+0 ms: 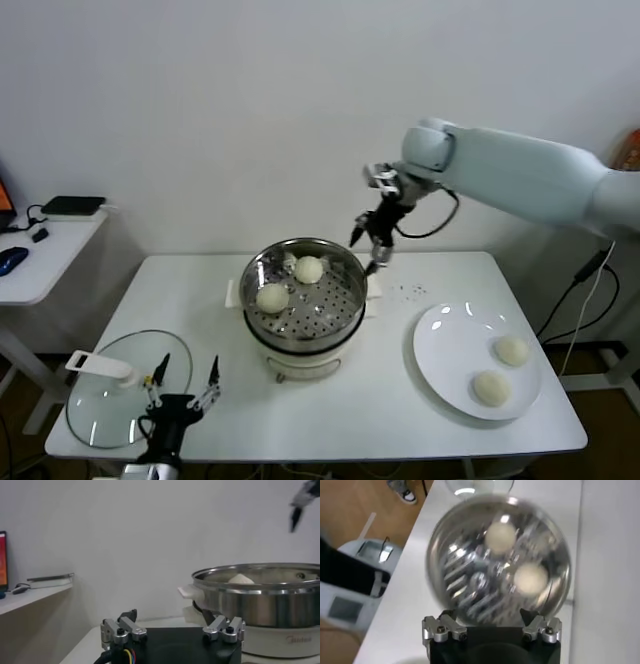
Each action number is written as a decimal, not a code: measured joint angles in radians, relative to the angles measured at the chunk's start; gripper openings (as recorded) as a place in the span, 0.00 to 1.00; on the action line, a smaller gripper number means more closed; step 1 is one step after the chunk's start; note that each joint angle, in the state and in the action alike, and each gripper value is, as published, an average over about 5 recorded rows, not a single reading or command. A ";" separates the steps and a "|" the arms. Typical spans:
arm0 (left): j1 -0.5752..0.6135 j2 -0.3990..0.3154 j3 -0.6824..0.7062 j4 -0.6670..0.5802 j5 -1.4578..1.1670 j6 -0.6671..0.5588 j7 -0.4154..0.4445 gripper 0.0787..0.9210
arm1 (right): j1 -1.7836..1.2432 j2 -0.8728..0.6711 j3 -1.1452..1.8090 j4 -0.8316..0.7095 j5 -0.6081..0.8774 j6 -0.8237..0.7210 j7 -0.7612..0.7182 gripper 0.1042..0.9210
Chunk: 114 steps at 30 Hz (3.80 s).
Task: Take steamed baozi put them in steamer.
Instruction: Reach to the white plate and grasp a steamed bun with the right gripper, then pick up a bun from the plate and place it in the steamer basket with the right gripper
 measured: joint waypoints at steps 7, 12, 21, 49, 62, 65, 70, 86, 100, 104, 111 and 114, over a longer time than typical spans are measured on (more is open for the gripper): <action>0.010 -0.001 0.005 -0.006 0.001 -0.003 0.000 0.88 | -0.038 -0.208 -0.001 0.106 -0.131 0.032 -0.031 0.88; 0.017 -0.002 0.009 -0.008 0.003 -0.005 -0.001 0.88 | -0.129 -0.332 0.046 0.147 -0.249 0.057 -0.042 0.88; 0.026 -0.004 0.027 -0.014 0.014 -0.006 -0.007 0.88 | -0.362 -0.460 0.210 0.163 -0.434 0.091 -0.041 0.88; 0.032 -0.007 0.035 0.000 0.015 -0.015 -0.015 0.88 | -0.681 -0.433 0.429 0.055 -0.595 0.110 0.015 0.88; 0.026 -0.007 0.031 0.010 0.011 -0.015 -0.015 0.88 | -0.715 -0.396 0.443 0.031 -0.608 0.106 0.027 0.87; 0.024 -0.007 0.031 0.010 0.011 -0.015 -0.015 0.88 | -0.718 -0.394 0.444 0.030 -0.610 0.104 0.026 0.83; 0.022 -0.006 0.030 0.011 0.010 -0.015 -0.016 0.88 | -0.721 -0.393 0.447 0.028 -0.611 0.102 0.025 0.72; 0.018 -0.005 0.030 0.013 0.009 -0.014 -0.016 0.88 | -0.651 -0.387 0.433 0.052 -0.585 0.124 0.006 0.66; 0.017 -0.002 0.031 0.011 0.014 -0.009 -0.015 0.88 | -0.273 -0.293 0.291 0.198 -0.567 0.287 -0.027 0.67; 0.021 -0.002 0.029 0.007 0.014 -0.009 -0.016 0.88 | -0.173 -0.239 0.279 0.241 -0.583 0.348 -0.028 0.67; 0.027 -0.003 0.022 -0.004 0.010 -0.008 -0.016 0.88 | -0.080 -0.128 0.286 0.285 -0.630 0.428 -0.020 0.67; 0.031 -0.003 0.019 -0.009 0.006 -0.007 -0.016 0.88 | -0.067 -0.075 0.295 0.289 -0.657 0.449 -0.016 0.66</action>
